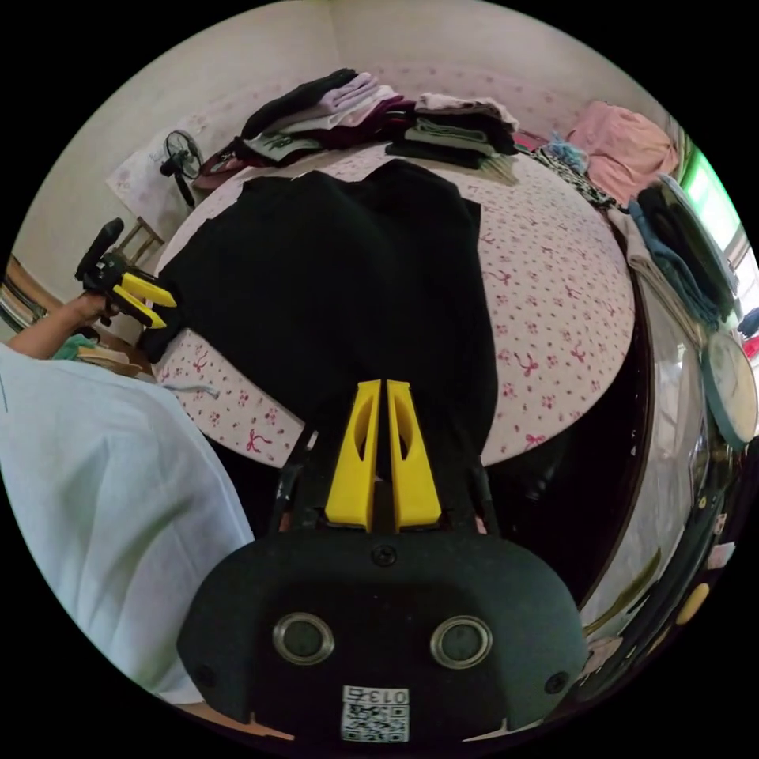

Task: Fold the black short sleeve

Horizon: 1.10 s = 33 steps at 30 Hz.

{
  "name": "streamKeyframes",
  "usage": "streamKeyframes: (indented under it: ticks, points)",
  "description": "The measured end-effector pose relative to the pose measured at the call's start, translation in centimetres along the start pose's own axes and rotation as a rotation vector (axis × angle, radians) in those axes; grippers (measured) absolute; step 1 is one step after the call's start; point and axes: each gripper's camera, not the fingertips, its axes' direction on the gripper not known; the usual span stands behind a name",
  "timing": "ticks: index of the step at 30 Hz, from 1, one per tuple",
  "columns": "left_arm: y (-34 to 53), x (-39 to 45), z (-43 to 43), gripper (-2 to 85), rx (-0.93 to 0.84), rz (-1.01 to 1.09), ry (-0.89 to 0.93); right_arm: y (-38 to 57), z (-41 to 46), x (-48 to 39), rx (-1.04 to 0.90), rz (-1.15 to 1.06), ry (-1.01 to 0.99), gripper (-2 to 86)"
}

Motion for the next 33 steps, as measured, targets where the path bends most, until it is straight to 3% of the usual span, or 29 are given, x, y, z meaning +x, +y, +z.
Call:
streamKeyframes:
  ticks: [5,8,14,16,22,27,29,33]
  points:
    - [0.3,-1.2,-1.0,2.1,-0.013,0.011,0.013,-2.3,3.0,0.3,-0.131,0.040,-0.013,0.2]
    - [2.0,-0.8,-1.4,0.9,-0.086,0.055,-0.042,-3.2,3.2,0.9,-0.086,0.058,-0.044,0.0]
    - [8.5,-4.4,-3.0,0.6,-0.135,-0.199,-0.020,-6.1,3.7,1.2,-0.112,0.059,-0.066,-0.1]
    - [9.5,-4.6,-5.0,1.6,-0.028,-0.256,-0.037,-7.1,3.8,0.8,-0.124,0.047,-0.047,-0.1]
    - [4.0,-2.1,-6.8,6.5,0.163,-0.163,-0.028,-11.2,3.1,-1.9,-0.048,-0.080,-0.028,-0.1]
    - [-1.6,-1.3,-2.3,3.5,0.077,-0.142,-0.041,-14.1,4.6,-3.1,-0.070,-0.113,-0.045,0.0]
    - [-1.7,-1.7,-2.1,1.6,0.121,-0.159,-0.082,-14.9,5.8,-3.2,-0.167,-0.123,-0.023,0.0]
    - [-0.1,-4.0,-2.7,0.2,0.044,-0.178,0.015,-15.7,5.2,-1.5,-0.148,-0.036,0.027,0.1]
